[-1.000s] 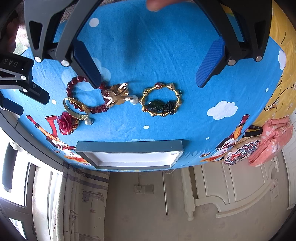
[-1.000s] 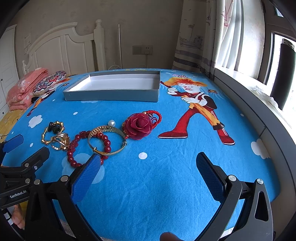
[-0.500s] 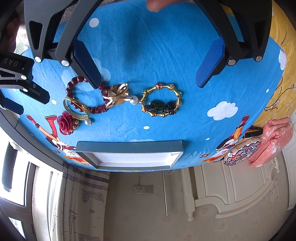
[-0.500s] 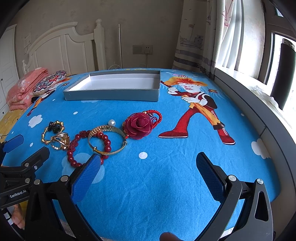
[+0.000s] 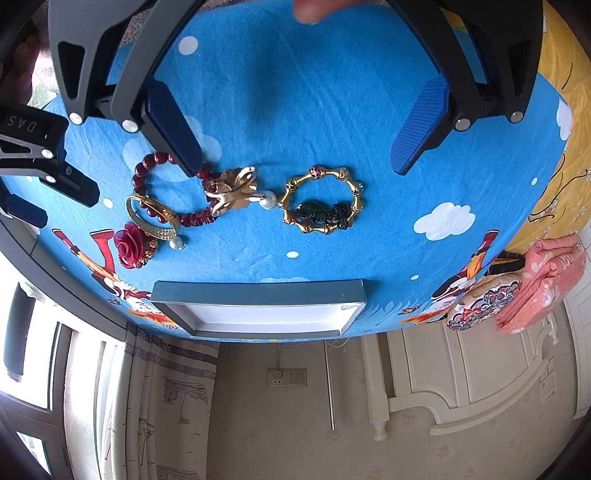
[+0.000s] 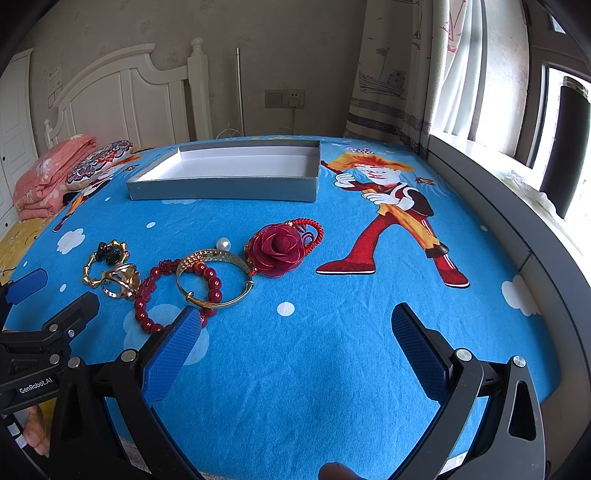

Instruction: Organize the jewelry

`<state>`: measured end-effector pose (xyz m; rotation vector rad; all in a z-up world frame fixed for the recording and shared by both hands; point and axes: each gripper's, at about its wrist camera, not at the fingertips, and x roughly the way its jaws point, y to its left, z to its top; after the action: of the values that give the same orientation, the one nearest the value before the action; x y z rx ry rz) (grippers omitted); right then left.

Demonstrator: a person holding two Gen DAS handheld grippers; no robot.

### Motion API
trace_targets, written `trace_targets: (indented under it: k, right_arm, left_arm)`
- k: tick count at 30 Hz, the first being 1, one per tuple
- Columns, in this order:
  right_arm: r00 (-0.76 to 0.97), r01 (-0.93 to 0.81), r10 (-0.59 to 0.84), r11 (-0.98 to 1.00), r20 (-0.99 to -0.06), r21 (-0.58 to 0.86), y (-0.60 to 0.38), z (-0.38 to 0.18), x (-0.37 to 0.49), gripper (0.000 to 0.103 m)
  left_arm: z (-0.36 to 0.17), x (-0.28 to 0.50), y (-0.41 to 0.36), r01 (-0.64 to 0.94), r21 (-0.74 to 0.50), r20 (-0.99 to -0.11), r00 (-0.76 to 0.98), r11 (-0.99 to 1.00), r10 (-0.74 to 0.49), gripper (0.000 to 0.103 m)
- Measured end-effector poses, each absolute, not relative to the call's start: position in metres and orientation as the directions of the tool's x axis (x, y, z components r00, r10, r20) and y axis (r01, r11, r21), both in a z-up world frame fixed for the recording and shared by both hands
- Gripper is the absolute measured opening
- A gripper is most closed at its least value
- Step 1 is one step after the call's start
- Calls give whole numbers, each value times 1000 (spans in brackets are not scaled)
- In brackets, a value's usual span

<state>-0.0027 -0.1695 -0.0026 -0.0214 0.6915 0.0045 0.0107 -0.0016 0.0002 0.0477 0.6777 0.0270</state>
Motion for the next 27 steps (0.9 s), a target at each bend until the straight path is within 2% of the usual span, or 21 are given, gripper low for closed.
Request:
trace_targets:
  k: [8,16,25,27]
  right_arm:
    - [771,-11,-1,1000,-637,-14,-170,-3,-3,96]
    - [781,0,14,1000,-625,23,-182,1,3,96]
    - [799,-10,24,1000,-601,25,-196,3,17,97]
    - [792,-18,41,999,-610,44,-200,1,21,96]
  left_arm:
    - [0,10,1,-13,41,-626,779,999,36,99]
    - [4,8,14,21,-20,-613,789,1000,-29,99]
    - [7,22,41,-24,-49,-630,777,998,-12,98]
    - [7,29,48,-26,-57,-642,767,998,-17,87]
